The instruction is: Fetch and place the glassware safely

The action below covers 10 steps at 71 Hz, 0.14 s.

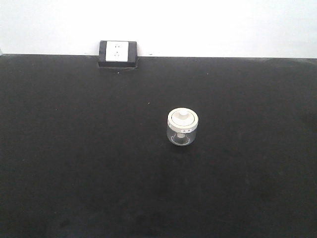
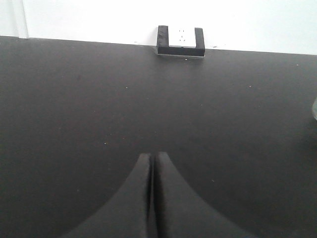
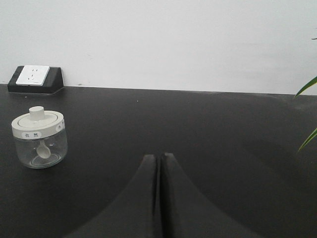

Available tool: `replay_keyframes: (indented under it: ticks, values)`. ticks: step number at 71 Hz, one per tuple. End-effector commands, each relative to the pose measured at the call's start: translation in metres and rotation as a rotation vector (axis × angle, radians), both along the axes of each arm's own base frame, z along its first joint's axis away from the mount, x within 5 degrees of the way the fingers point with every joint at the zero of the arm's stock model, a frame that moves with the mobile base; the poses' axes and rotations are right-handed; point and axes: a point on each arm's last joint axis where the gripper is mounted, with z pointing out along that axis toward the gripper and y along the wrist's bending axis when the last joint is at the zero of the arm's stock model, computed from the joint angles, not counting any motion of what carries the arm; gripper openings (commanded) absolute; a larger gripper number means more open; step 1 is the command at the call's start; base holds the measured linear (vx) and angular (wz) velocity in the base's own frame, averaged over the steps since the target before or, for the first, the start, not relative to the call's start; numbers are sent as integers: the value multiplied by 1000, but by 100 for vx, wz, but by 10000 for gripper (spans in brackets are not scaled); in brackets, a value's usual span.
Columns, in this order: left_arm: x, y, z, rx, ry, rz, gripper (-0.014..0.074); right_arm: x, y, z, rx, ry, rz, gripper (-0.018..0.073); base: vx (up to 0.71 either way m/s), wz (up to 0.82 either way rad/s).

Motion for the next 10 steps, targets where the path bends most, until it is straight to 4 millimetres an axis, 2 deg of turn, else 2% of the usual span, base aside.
replay_keyframes:
  ticks: [1, 10]
  values:
    - [1, 0, -3, -17, -50, 4, -7, 0, 0, 1, -6, -64, 2, -3, 0, 0]
    - [1, 0, -3, -17, -50, 4, -7, 0, 0, 1, -6, -64, 2, -3, 0, 0]
